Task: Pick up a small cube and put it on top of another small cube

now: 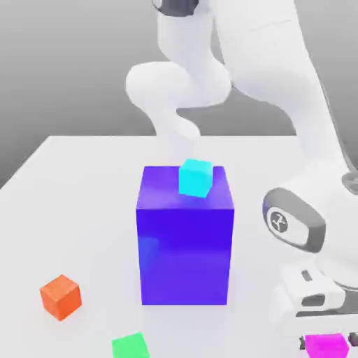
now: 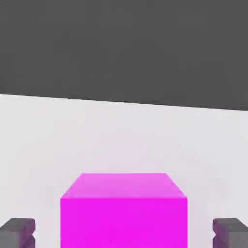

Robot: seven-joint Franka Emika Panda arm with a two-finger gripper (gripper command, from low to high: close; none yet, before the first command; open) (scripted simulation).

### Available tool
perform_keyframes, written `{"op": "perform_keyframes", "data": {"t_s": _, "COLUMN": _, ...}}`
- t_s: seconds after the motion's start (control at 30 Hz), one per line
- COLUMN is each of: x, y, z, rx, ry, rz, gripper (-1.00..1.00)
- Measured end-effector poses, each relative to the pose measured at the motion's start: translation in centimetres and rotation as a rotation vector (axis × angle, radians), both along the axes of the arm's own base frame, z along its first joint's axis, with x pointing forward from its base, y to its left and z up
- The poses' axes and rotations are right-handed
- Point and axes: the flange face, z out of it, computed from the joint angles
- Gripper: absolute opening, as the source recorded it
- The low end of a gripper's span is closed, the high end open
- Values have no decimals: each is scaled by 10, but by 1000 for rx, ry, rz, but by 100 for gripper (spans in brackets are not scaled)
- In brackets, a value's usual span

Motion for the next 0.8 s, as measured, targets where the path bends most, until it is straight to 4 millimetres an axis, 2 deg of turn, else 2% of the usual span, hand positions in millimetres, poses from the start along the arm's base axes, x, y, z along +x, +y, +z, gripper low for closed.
{"op": "perform_keyframes", "data": {"t_s": 0.1, "x": 0, "y": 0, "z": -6, "rx": 0, "ry": 0, "rz": 1, "gripper": -100}}
{"op": "perform_keyframes", "data": {"t_s": 0.13, "x": 0, "y": 0, "z": -1, "rx": 1, "ry": 0, "rz": 0, "gripper": -100}}
{"op": "perform_keyframes", "data": {"t_s": 0.27, "x": 1, "y": -4, "z": 50, "rx": -1, "ry": 1, "rz": -10, "gripper": -100}}
{"op": "perform_keyframes", "data": {"t_s": 0.4, "x": 28, "y": -101, "z": 71, "rx": -15, "ry": 6, "rz": -277, "gripper": -100}}
{"op": "perform_keyframes", "data": {"t_s": 0.57, "x": 32, "y": -226, "z": 91, "rx": -9, "ry": 4, "rz": -621, "gripper": -100}}
{"op": "perform_keyframes", "data": {"t_s": 0.63, "x": 30, "y": -276, "z": 82, "rx": -3, "ry": 2, "rz": -760, "gripper": -100}}
{"op": "perform_keyframes", "data": {"t_s": 0.67, "x": 29, "y": -296, "z": 69, "rx": 0, "ry": 2, "rz": -816, "gripper": -100}}
{"op": "perform_keyframes", "data": {"t_s": 0.7, "x": 27, "y": -306, "z": 55, "rx": 0, "ry": 2, "rz": -844, "gripper": -100}}
{"op": "perform_keyframes", "data": {"t_s": 0.73, "x": 26, "y": -311, "z": 47, "rx": 0, "ry": 1, "rz": -857, "gripper": 100}}
{"op": "perform_keyframes", "data": {"t_s": 0.8, "x": 26, "y": -311, "z": 47, "rx": 0, "ry": 1, "rz": -857, "gripper": 100}}
